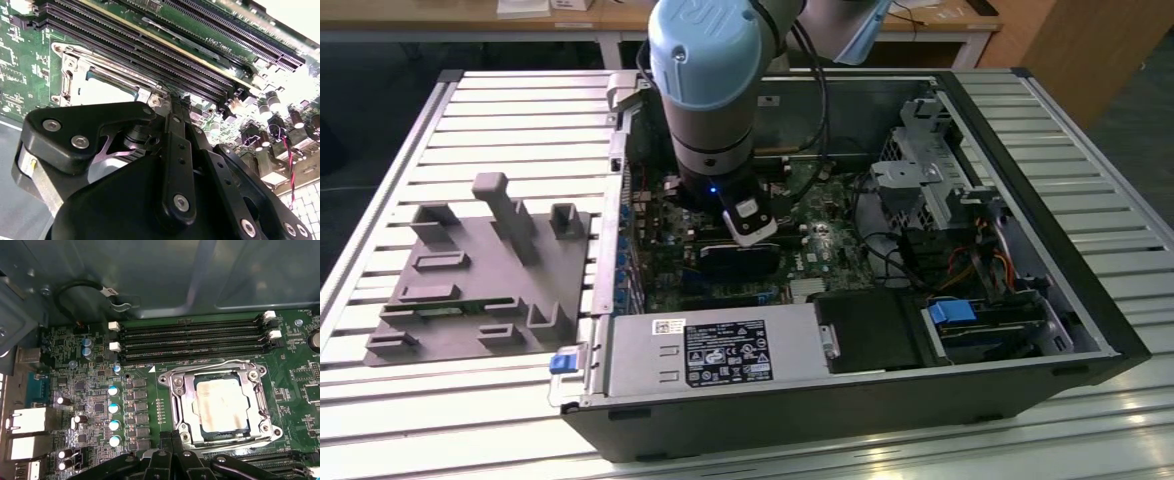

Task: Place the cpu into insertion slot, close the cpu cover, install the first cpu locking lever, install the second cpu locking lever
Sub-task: 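Install the second cpu locking lever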

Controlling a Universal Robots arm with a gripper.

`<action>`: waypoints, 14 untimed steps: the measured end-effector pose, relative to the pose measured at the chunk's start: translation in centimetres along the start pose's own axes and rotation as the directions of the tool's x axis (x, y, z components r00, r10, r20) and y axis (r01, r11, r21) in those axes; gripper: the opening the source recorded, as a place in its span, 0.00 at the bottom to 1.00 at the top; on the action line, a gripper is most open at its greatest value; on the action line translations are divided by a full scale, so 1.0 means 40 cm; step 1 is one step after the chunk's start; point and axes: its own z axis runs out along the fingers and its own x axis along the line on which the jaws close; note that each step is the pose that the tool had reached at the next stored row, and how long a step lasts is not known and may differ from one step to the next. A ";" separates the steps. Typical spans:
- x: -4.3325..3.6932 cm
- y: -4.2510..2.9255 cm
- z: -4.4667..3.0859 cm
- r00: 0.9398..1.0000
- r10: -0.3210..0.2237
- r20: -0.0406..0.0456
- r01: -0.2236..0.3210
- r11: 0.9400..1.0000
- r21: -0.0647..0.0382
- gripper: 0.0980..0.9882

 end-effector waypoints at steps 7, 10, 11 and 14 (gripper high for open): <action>0.000 -0.001 0.002 1.000 -0.001 0.000 0.001 1.000 0.001 0.00; 0.000 -0.001 0.002 1.000 -0.002 0.002 0.002 1.000 0.010 0.00; 0.000 -0.001 0.002 1.000 -0.002 0.003 0.002 1.000 0.012 0.00; 0.001 -0.001 0.002 1.000 -0.002 0.003 0.002 1.000 0.012 0.00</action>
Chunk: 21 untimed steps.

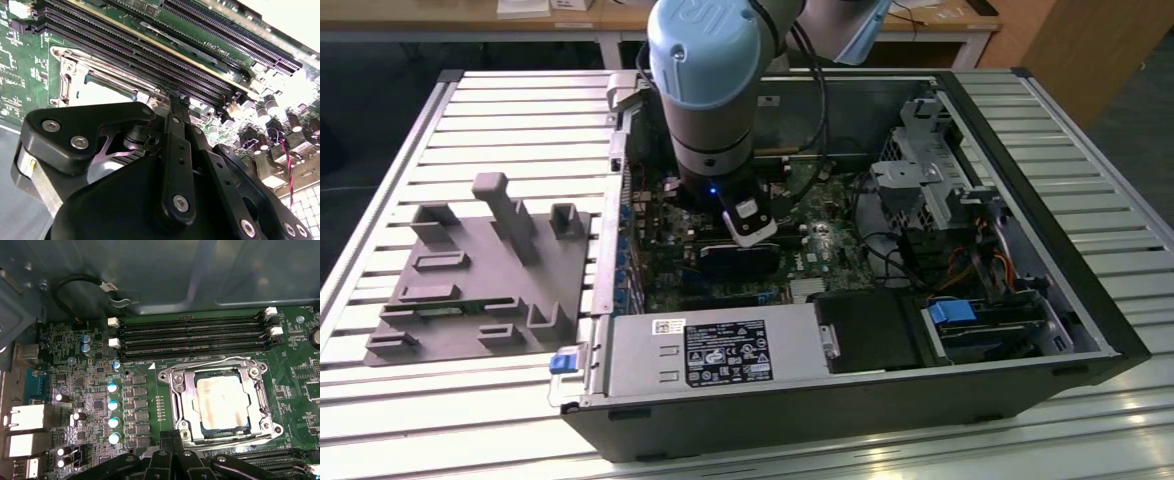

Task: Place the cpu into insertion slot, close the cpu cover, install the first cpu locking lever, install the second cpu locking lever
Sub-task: 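Install the second cpu locking lever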

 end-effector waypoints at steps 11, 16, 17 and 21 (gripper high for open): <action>0.000 0.000 0.000 1.000 0.003 -0.006 -0.003 0.998 -0.058 0.00; 0.000 -0.002 0.004 1.000 0.003 -0.007 -0.003 0.998 -0.059 0.00; 0.000 -0.002 0.005 1.000 0.003 -0.007 -0.003 0.998 -0.059 0.00; 0.000 -0.003 0.007 1.000 0.002 -0.007 -0.003 0.998 -0.058 0.00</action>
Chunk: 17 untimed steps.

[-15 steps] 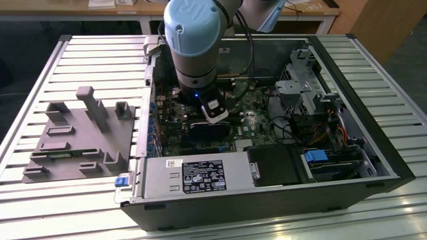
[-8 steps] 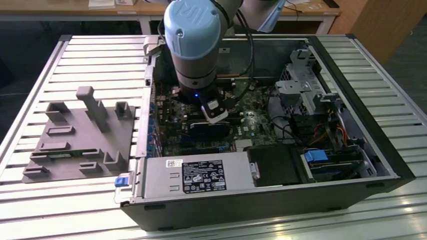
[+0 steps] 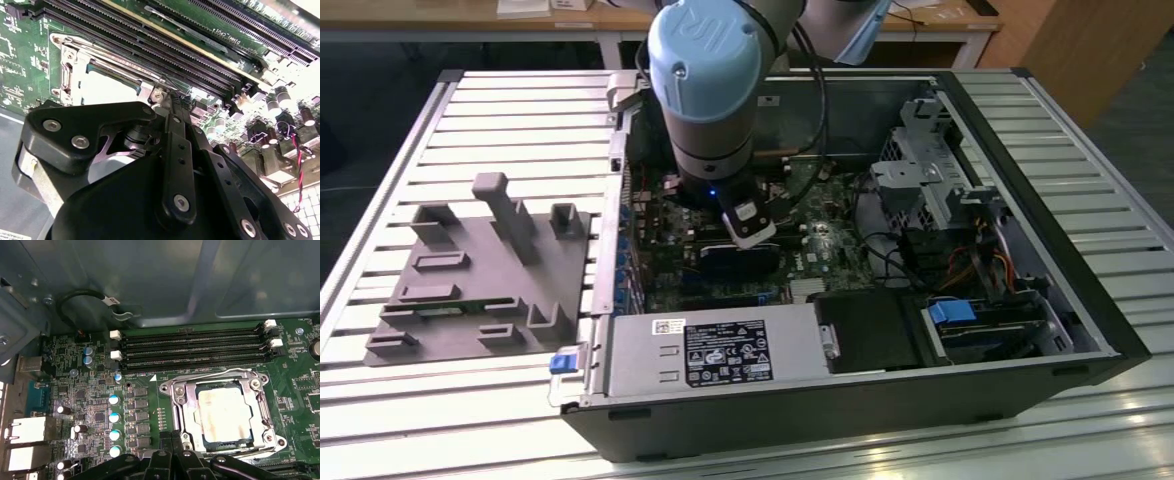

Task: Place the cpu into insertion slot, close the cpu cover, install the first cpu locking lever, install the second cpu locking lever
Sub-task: 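Install the second cpu locking lever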

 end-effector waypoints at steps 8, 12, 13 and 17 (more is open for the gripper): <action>0.002 -0.001 0.001 1.000 -0.002 0.003 0.002 1.000 0.022 0.00; 0.003 -0.001 0.001 1.000 -0.003 0.005 0.003 1.000 0.030 0.00; 0.003 -0.001 0.001 1.000 -0.003 0.005 0.003 1.000 0.030 0.00; 0.003 0.001 -0.004 1.000 -0.003 0.005 0.003 1.000 0.029 0.00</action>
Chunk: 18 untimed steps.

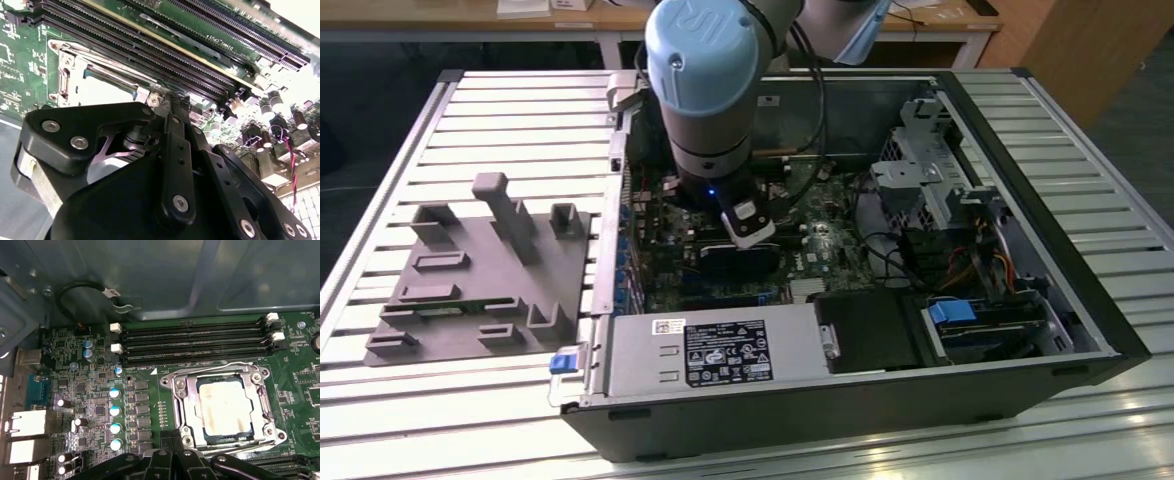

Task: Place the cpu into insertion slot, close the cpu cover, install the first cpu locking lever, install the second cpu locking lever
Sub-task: 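Install the second cpu locking lever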

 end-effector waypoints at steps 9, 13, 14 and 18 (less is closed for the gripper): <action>-0.001 0.015 -0.036 1.000 0.000 0.000 0.000 1.000 -0.001 0.00; -0.007 0.020 -0.038 1.000 0.000 0.000 0.000 1.000 -0.001 0.00; -0.014 0.021 -0.037 1.000 0.000 0.000 0.000 1.000 -0.001 0.00; -0.047 0.027 -0.035 1.000 0.001 -0.003 -0.001 1.000 0.000 0.00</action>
